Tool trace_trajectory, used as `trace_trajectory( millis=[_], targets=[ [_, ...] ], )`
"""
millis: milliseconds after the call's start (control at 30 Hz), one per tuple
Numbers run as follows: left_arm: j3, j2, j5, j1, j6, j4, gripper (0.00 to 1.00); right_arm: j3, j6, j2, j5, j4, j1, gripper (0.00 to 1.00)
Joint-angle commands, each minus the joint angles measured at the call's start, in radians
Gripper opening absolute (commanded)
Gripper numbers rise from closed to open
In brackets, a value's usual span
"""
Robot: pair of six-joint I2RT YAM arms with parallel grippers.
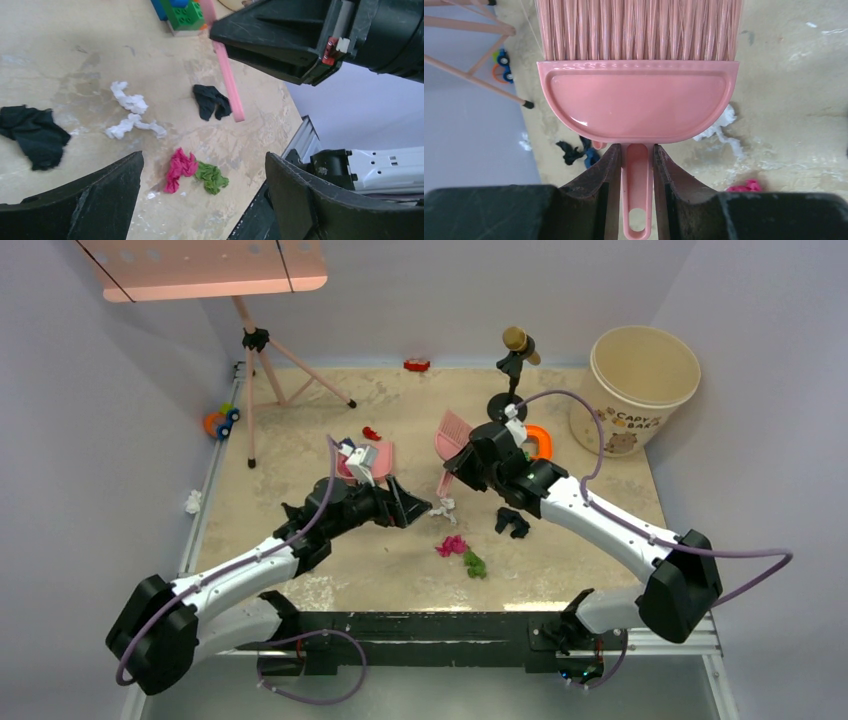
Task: Sweep away the paper scraps from the table
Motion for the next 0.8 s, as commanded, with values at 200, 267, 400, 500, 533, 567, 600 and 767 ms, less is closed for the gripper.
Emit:
trace_trajectory(
  millis=[200,267,400,500,533,567,600,767],
  targets=[
    [0.182,0.124,-0.161,-0.135,0.060,0.049,0.88,-0.091,0.171,-0.058,-0.110,0.150,-0.003,0.06],
    [0.202,0.144,-0.170,-0.142,0.070,0.052,0.81,-0.103,0.179,-0.063,-0.117,0.158,-0.003,0.06],
    [0.226,0.189,-0.187,-0.154,0.070,0.042,0.76,-0.121,0.193,-0.073,-0.127,0.180,-0.003,0.06],
    [0.230,0.217,-0.210,-0.160,0.061,0.027,0.75,-0.125,0.200,-0.079,-0.127,0.185,-0.003,0.05],
    [0.228,0.220,-0.218,-0.161,0.056,0.025,0.74,-0.130,0.208,-0.084,-0.123,0.188,-0.003,0.05],
    [0.224,0.221,-0.226,-0.162,0.052,0.024,0.73,-0.138,0.214,-0.089,-0.120,0.193,-0.003,0.05],
    [0.218,0.221,-0.233,-0.162,0.049,0.028,0.72,-0.153,0.227,-0.098,-0.117,0.201,-0.003,0.05],
    [0.167,0.206,-0.234,-0.162,0.057,0.121,0.73,-0.212,0.314,-0.128,-0.146,0.253,-0.012,0.05]
  ],
)
